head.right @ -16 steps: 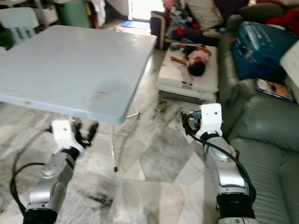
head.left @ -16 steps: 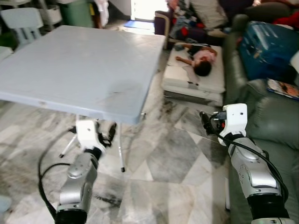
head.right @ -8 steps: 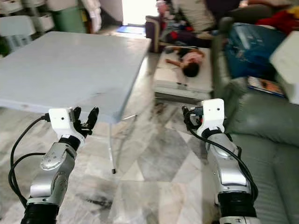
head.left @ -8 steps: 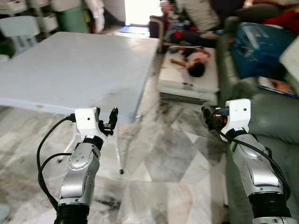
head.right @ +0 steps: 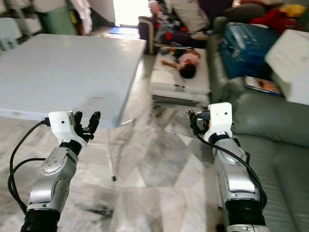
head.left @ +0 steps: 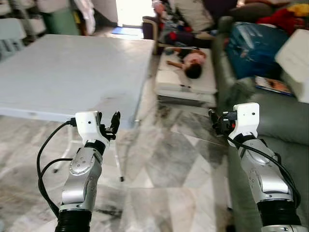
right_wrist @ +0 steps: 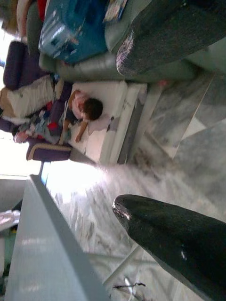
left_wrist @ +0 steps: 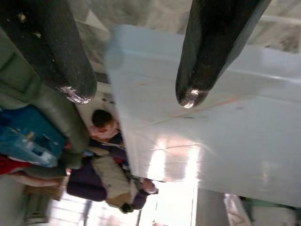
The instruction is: Picking trash to rubbish bin
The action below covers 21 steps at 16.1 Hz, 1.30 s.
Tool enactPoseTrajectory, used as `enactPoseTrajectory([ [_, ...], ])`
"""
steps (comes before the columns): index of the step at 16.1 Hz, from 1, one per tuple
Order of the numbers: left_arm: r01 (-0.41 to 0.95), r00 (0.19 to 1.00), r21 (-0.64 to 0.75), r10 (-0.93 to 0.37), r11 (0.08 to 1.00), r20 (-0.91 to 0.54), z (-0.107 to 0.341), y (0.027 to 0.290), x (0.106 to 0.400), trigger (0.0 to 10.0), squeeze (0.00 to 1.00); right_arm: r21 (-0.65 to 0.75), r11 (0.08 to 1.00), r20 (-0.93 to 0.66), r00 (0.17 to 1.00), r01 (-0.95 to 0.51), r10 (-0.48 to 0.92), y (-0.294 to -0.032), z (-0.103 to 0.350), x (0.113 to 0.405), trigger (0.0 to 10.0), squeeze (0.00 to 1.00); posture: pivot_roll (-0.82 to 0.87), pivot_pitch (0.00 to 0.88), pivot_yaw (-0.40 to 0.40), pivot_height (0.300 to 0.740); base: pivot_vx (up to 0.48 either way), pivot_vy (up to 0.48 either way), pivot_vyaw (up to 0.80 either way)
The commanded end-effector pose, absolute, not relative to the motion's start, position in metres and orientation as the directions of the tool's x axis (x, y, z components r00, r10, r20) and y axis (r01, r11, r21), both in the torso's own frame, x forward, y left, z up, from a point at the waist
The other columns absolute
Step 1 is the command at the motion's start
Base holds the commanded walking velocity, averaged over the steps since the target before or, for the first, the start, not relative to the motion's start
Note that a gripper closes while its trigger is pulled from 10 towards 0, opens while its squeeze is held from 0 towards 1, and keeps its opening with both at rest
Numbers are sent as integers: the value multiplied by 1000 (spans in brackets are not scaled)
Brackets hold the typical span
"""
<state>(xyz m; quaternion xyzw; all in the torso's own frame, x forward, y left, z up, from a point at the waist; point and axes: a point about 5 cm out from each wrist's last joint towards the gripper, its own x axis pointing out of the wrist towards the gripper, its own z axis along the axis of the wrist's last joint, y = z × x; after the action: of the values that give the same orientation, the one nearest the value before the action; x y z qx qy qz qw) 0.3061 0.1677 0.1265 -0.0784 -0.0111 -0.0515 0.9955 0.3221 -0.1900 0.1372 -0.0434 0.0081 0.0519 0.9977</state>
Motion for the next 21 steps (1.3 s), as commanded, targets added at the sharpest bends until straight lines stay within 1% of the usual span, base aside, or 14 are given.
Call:
enactPoseTrajectory([
  [1, 90, 996, -159, -88, 983, 22, 127, 171, 309, 10000, 0, -91, 991, 2, 995, -95, 96, -191, 142, 323, 10000, 0, 77, 25, -30, 740, 0, 311, 0],
  [10, 85, 996, -167, -85, 982, 11, 126, 171, 310, 10000, 0, -100, 991, 2, 996, -89, 90, -193, 143, 323, 10000, 0, 73, 20, -32, 740, 0, 341, 0],
  [19, 91, 996, -163, -90, 982, 13, 126, 170, 314, 10000, 0, -109, 990, 6, 996, -86, 87, -193, 144, 326, 10000, 0, 74, 4, -33, 740, 0, 480, 0],
  [21, 95, 995, -159, -95, 983, 13, 127, 170, 314, 10000, 0, -118, 990, 5, 997, -72, 73, -195, 144, 327, 10000, 0, 77, 1, -32, 740, 0, 0, 0],
])
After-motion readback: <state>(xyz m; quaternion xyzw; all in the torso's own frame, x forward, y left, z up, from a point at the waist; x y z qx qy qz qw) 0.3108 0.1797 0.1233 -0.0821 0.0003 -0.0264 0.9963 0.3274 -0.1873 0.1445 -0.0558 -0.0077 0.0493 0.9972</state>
